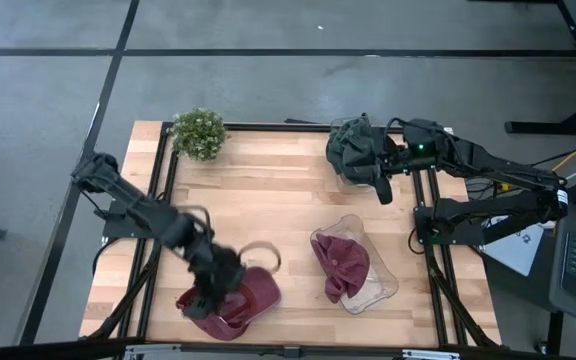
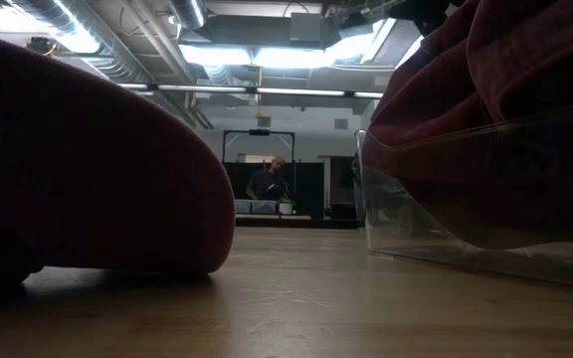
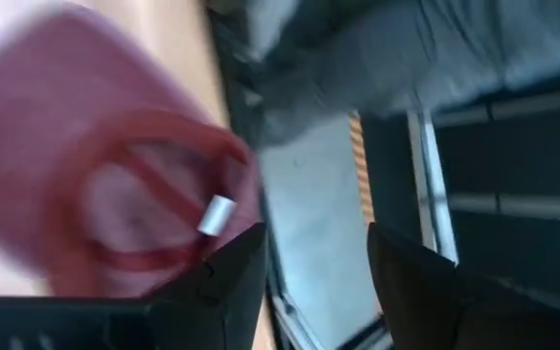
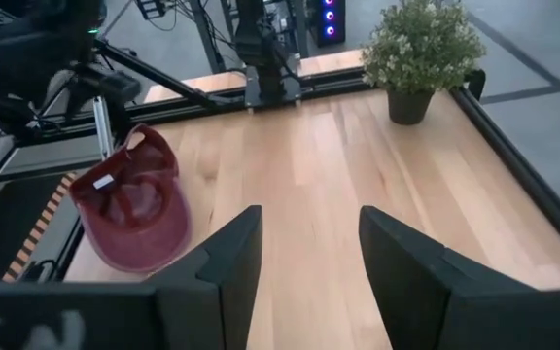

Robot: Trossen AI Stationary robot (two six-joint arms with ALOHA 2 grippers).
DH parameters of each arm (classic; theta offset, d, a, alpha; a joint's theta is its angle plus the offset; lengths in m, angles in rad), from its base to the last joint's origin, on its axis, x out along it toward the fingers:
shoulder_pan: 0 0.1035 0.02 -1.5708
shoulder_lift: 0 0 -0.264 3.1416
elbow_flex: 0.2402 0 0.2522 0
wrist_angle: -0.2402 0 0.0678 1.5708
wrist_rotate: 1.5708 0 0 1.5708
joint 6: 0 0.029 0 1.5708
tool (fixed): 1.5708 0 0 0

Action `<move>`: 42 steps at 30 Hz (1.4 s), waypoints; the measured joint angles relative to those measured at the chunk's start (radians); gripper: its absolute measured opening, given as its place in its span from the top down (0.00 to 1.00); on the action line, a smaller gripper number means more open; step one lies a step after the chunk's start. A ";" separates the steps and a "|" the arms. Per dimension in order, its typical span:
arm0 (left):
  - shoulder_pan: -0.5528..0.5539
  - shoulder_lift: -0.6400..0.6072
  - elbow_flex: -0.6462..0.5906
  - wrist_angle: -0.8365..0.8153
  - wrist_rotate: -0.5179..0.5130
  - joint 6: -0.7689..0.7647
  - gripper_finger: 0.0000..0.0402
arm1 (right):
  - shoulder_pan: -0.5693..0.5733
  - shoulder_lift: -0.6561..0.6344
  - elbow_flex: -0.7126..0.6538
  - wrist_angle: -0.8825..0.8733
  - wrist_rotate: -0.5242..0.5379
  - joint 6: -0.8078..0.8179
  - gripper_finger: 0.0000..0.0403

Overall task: Pick & Place hat
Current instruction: Put the red cap into the bottom transparent bin

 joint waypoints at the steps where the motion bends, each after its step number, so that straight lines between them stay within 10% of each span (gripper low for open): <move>1: -0.028 0.016 0.000 0.013 0.006 0.011 0.57 | 0.001 0.000 0.000 -0.005 0.000 0.000 0.57; 27: -0.240 0.315 0.000 0.015 -0.318 0.038 0.58 | 0.001 0.000 0.000 -0.042 0.001 0.008 0.57; 36: -0.193 0.308 0.000 0.030 -0.181 -0.087 0.96 | 0.001 0.001 0.000 -0.072 0.000 0.008 0.57; 42: -0.123 0.186 0.000 -0.025 -0.106 -0.016 0.98 | 0.001 0.001 0.000 -0.070 0.000 0.007 0.57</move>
